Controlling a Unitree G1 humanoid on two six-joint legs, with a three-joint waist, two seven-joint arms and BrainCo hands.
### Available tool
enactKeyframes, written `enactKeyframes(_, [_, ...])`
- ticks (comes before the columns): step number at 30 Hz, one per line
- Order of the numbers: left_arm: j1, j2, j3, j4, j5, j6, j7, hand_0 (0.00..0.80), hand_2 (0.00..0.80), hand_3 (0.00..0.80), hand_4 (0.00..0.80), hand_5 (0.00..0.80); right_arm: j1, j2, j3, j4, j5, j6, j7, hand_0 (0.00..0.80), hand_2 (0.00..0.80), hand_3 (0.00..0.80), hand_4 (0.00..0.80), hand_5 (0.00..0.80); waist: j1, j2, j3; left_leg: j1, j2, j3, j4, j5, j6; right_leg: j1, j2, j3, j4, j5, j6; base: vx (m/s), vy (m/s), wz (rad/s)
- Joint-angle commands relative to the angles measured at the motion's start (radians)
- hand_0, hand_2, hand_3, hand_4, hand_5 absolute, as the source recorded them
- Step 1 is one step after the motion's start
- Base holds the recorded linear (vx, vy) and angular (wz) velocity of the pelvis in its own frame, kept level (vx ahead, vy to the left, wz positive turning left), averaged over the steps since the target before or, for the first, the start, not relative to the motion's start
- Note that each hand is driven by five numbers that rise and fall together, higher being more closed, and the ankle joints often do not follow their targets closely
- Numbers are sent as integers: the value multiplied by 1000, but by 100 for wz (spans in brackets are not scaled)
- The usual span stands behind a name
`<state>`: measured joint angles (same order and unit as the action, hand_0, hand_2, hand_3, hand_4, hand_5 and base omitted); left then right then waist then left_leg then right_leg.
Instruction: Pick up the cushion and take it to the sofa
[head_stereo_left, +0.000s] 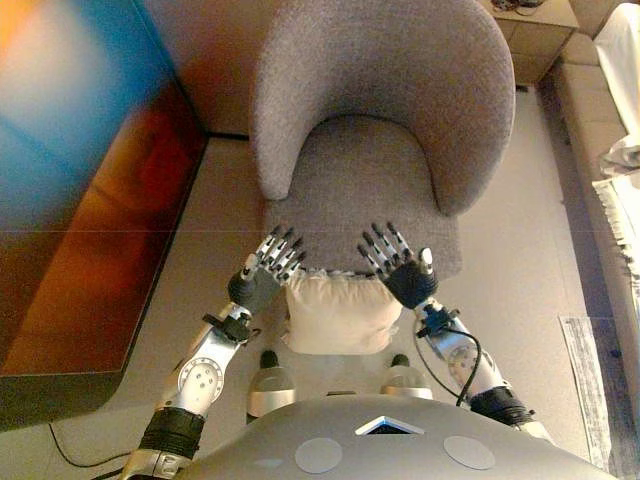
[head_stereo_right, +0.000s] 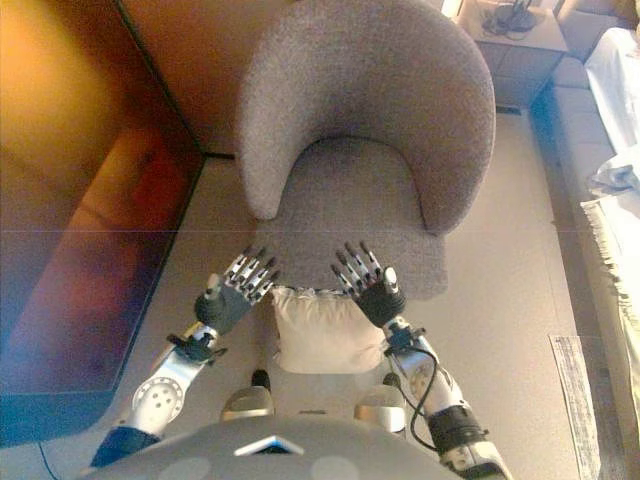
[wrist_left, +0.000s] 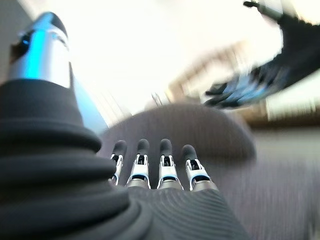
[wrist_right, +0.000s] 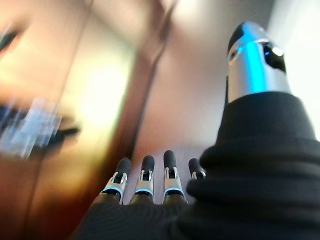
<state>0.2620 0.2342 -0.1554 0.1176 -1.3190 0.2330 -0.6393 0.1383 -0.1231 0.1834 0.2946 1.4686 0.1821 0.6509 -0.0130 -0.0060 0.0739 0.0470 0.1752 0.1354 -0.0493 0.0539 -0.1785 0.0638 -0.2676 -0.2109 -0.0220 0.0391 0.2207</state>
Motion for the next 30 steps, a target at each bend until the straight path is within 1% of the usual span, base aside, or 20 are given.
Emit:
enactKeyframes(1, [-59, -25, 28, -13, -88, 2, -4, 0, 0, 0, 0, 0, -62, 37, -63, -66, 20, 47, -7, 0, 0, 0, 0, 0, -3, 7, -1, -10, 56, 90, 51, -31, 40, -74, -30, -45, 29, 55, 19, 0, 0, 0])
enactKeyframes(5, [-29, -30, 53, -1, -59, 12, -49, 0, 0, 0, 0, 0, -11, 23, -48, -72, -41, 55, 48, 0, 0, 0, 0, 0, -2, 7, -11, -14, 52, 87, 47, -30, 41, -76, -20, -37, 23, 54, 15, 0, 3, -5])
enactKeyframes(9, [-22, -25, 57, -5, -52, 10, -52, 0, 0, 0, 0, 0, -5, 12, -43, -67, -54, 63, 43, 0, 0, 0, 0, 0, -2, 4, -13, -9, 50, 87, 42, -29, 41, -72, -14, -34, 17, 53, 13, 0, 1, -1])
enactKeyframes(16, [-14, -12, 50, -14, -39, 7, -32, 0, 0, 0, 0, 0, 5, -3, -24, -65, -59, 49, 26, 0, 0, 0, 0, 0, 4, 1, -18, -5, 46, 88, 37, -26, 40, -64, -10, -41, 10, 53, 11, 14, -2, -2])
enactKeyframes(18, [-13, -12, 54, -11, -27, -7, -23, 0, 0, 0, 0, 0, 8, -5, -22, -64, -73, 46, 28, 0, 0, 0, 0, 0, 3, 0, -15, -10, 45, 88, 40, -26, 40, -68, -10, -38, 10, 54, 11, 0, 0, 0])
enactKeyframes(19, [-12, -5, 56, -4, 17, -49, 7, 0, 0, 0, 0, 0, 8, -8, -22, -63, -88, 37, 24, 0, 0, 0, 0, 0, 3, 0, -14, -12, 45, 88, 42, -26, 40, -70, -9, -36, 9, 55, 11, 0, 0, 0])
enactKeyframes(21, [-11, 23, 56, 8, 203, -212, 117, 0, 0, 0, 0, 0, 7, -22, -12, -65, -144, -17, -15, 0, 0, 0, 0, 0, 5, -1, -10, -14, 45, 85, 47, -28, 39, -69, -9, -34, 8, 54, 12, 0, 0, 0])
enactKeyframes(22, [-15, 52, 58, 8, 347, -299, 220, 0, 0, 0, 0, 0, 10, -38, -2, -69, -232, -90, -94, 0, 0, 0, 0, 0, 7, -3, -7, -15, 45, 80, 57, -32, 38, -67, -8, -31, 10, 53, 11, 30, -1, 0])
enactKeyframes(24, [-24, 96, 69, 6, 538, -368, 335, 0, 0, 0, 0, 0, 7, -74, 5, -49, -406, -205, -234, 0, 0, 0, 0, 0, 9, -8, -2, -22, 45, 73, 83, -40, 36, -67, -10, -23, 12, 53, 9, 18, -4, 0])
enactKeyframes(25, [-29, 116, 75, 7, 609, -379, 393, 0, 0, 0, 0, 0, 1, -97, 5, -29, -506, -258, -290, 0, 0, 0, 0, 0, 8, -11, 4, -29, 47, 71, 107, -46, 34, -68, -11, -18, 14, 53, 7, 0, 0, 0])
enactKeyframes(27, [-33, 140, 89, 17, 677, -377, 473, 0, 0, 0, 0, 0, 3, -133, 8, -3, -647, -322, -356, 0, 0, 0, 0, 0, 6, -16, 16, -45, 53, 68, 150, -57, 32, -74, -13, -8, 22, 53, 3, 0, 0, 0])
enactKeyframes(28, [-36, 145, 96, 27, 700, -367, 519, 0, 0, 0, 0, 0, 7, -148, 10, 3, -698, -334, -382, 0, 0, 0, 0, 0, 5, -18, 22, -52, 55, 67, 164, -61, 31, -76, -14, -3, 25, 54, 2, 0, 0, 0])
enactKeyframes(29, [-41, 148, 98, 39, 712, -366, 536, 0, 0, 0, 0, 0, 7, -157, 11, 12, -715, -338, -391, 0, 0, 0, 0, 0, 4, -19, 26, -56, 57, 66, 173, -63, 32, -77, -16, 0, 29, 54, 1, 0, 0, 0])
enactKeyframes(30, [-49, 154, 99, 71, 739, -367, 555, 0, 0, 0, 0, 0, 5, -167, 11, 33, -749, -342, -422, 0, 0, 0, 0, 0, 3, -21, 31, -60, 58, 65, 179, -64, 32, -80, -19, 2, 35, 54, 2, 34, 36, 1])
